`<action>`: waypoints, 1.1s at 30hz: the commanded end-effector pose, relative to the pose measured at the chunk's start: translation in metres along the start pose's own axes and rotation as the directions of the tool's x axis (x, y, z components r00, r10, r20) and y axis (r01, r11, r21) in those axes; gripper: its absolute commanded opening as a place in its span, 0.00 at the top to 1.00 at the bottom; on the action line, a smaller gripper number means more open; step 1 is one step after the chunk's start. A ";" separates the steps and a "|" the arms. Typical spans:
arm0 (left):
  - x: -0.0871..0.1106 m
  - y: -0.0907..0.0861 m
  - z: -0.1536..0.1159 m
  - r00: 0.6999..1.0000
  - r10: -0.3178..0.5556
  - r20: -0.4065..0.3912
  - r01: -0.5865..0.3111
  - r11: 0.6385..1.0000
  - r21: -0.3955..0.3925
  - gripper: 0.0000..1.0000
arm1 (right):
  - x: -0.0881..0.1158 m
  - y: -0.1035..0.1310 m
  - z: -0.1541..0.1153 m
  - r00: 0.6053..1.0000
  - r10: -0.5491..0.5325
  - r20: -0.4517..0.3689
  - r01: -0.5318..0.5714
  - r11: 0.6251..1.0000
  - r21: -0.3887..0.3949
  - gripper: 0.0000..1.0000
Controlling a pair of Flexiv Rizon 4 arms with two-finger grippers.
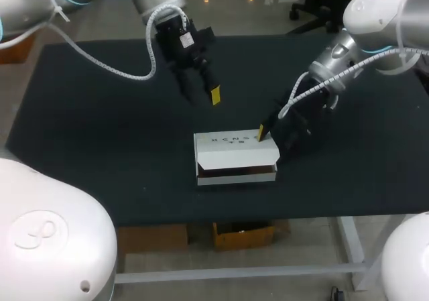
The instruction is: Assemble the packaging by folding the flat box into shape, placing the metal phone stand inside, and closing the box properly
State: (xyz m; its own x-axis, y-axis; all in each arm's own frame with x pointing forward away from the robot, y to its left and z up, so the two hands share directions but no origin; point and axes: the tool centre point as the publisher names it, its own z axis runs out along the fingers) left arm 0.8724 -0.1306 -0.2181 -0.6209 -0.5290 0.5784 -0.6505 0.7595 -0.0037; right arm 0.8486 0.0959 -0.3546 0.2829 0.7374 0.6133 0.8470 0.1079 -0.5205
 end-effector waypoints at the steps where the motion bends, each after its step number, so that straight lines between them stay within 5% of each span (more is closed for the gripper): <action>1: 0.000 -0.002 -0.002 0.985 0.153 0.084 -0.151 0.988 -0.027 0.00 | 0.000 0.002 0.000 1.000 0.000 0.001 0.000 1.000 0.005 0.51; 12: -0.007 -0.001 0.002 0.911 0.340 0.235 -0.338 0.940 -0.048 0.00 | 0.000 0.002 0.000 1.000 0.000 0.001 0.000 1.000 0.005 0.51; 17: -0.006 0.005 0.011 0.844 0.434 0.314 -0.431 0.898 -0.082 0.00 | 0.000 0.002 0.000 1.000 0.000 0.001 0.000 1.000 0.005 0.51; 22: -0.009 0.014 0.022 0.815 0.442 0.375 -0.439 0.893 -0.100 0.00 | 0.000 0.002 0.000 1.000 0.000 0.001 0.000 1.000 0.005 0.52; 33: -0.010 0.016 0.024 0.811 0.444 0.381 -0.430 0.894 -0.128 0.00 | 0.000 0.002 0.000 1.000 0.000 0.001 0.000 1.000 0.005 0.52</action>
State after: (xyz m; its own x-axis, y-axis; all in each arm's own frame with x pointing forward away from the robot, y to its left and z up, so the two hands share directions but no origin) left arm 0.8609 -0.1222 -0.2448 -0.9563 -0.2295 0.1814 -0.2576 0.9545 -0.1503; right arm 0.8488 0.0961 -0.3546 0.2830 0.7375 0.6132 0.8470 0.1078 -0.5205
